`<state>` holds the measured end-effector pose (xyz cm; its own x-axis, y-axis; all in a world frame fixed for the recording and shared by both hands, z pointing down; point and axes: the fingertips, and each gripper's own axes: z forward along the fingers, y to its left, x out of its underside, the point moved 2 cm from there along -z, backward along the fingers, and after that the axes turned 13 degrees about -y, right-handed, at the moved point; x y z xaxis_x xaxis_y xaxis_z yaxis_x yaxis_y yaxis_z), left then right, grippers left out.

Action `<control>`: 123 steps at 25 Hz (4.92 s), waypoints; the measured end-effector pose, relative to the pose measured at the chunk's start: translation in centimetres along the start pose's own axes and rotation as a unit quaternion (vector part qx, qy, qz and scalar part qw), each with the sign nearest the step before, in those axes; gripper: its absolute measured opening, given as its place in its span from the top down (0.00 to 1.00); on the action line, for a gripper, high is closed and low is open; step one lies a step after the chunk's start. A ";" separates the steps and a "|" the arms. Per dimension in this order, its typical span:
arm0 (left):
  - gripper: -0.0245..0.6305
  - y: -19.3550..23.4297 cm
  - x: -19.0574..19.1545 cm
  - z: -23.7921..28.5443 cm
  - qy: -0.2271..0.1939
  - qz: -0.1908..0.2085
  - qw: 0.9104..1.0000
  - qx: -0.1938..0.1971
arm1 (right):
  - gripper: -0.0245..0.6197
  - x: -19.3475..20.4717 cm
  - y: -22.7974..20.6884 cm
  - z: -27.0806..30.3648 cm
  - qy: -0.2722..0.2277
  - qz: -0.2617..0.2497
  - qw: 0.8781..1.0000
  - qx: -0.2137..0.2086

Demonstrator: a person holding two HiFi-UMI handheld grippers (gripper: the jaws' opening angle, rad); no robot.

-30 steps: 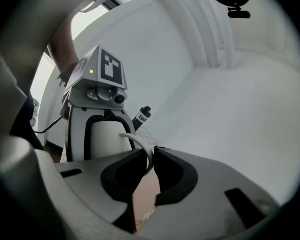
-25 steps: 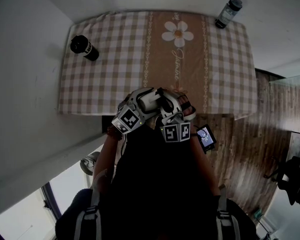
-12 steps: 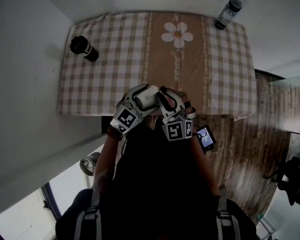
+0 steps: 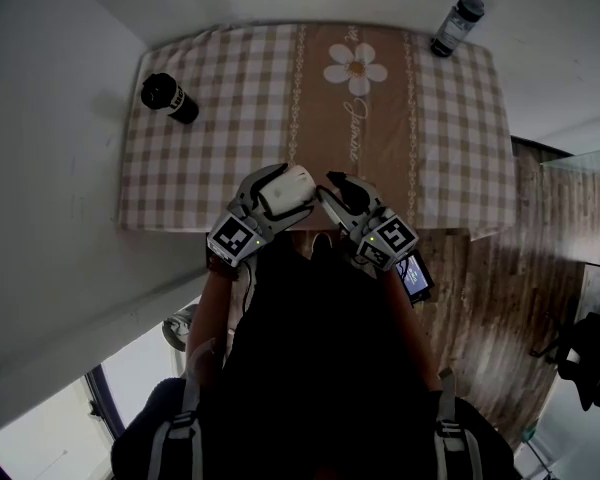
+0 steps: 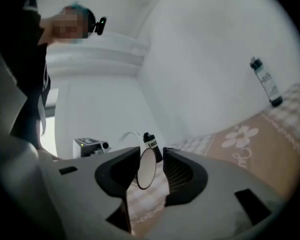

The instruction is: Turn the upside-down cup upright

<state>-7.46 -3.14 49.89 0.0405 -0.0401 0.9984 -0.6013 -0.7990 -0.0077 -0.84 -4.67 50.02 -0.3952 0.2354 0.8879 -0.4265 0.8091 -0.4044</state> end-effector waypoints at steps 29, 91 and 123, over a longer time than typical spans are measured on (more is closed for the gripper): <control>0.36 -2.7 1.4 -1.7 0.039 0.027 0.992 0.119 | 0.85 2.4 6.6 0.9 0.070 0.103 0.973 -0.193; 0.87 2.6 -1.0 -1.8 -0.030 -0.035 0.997 -0.054 | 0.27 0.1 -1.2 -0.2 0.011 -0.029 0.999 -0.014; 0.86 0.9 1.4 0.2 0.013 -0.006 1.000 -0.001 | 0.36 1.8 -0.7 1.3 0.063 -0.164 0.984 -0.015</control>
<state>-7.85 -4.05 51.23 0.0260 -0.0146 0.9996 -0.6024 -0.7982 0.0041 -2.36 -5.51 51.58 -0.1357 0.0218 0.9905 -0.4897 0.8676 -0.0862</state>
